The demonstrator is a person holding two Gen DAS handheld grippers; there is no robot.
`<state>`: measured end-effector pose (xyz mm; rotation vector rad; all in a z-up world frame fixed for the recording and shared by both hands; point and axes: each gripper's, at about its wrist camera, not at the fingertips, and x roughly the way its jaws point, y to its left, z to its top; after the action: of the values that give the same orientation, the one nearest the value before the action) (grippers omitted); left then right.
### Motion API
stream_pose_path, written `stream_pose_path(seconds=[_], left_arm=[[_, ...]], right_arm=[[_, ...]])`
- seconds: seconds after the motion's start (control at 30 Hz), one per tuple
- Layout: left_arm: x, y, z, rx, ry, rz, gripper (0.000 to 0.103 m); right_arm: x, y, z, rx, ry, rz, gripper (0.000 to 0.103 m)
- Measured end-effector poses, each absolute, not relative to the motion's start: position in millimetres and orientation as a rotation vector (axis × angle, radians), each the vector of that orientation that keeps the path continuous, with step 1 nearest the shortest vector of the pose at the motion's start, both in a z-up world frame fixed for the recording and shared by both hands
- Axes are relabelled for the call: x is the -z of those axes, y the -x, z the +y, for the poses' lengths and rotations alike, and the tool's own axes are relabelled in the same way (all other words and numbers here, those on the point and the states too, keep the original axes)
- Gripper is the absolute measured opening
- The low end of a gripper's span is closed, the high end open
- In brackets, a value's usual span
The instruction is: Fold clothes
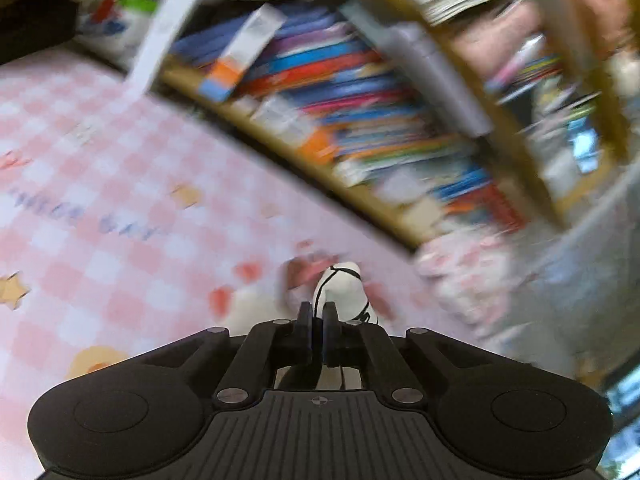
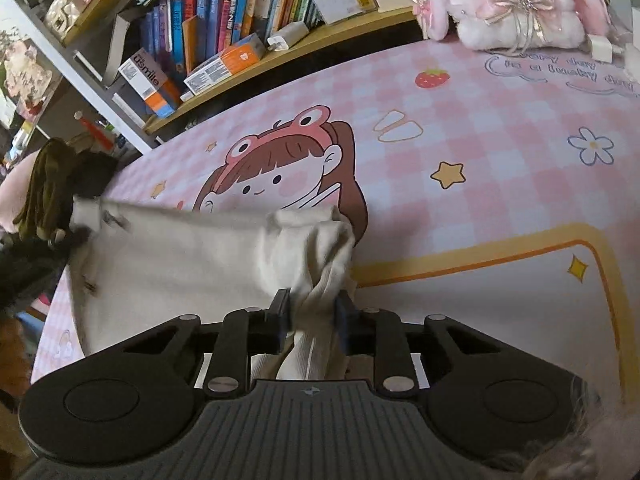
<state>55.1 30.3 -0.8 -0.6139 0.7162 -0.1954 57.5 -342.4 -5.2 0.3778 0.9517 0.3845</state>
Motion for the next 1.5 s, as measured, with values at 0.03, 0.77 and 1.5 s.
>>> stream_pose_path(seconds=[0.03, 0.77, 1.5], left_arm=[[8, -59, 29, 0.177, 0.611, 0.748, 0.004], [13, -18, 33, 0.203, 0.666, 0.72, 0.004], [-2, -91, 14, 0.094, 0.492, 0.791, 0.021]], right_arm=[[6, -57, -342, -0.384, -0.383, 0.949, 0.022], [11, -64, -353, -0.348, -0.5, 0.926, 0.01], [9, -56, -352, -0.334, -0.467, 0.944, 0.019]])
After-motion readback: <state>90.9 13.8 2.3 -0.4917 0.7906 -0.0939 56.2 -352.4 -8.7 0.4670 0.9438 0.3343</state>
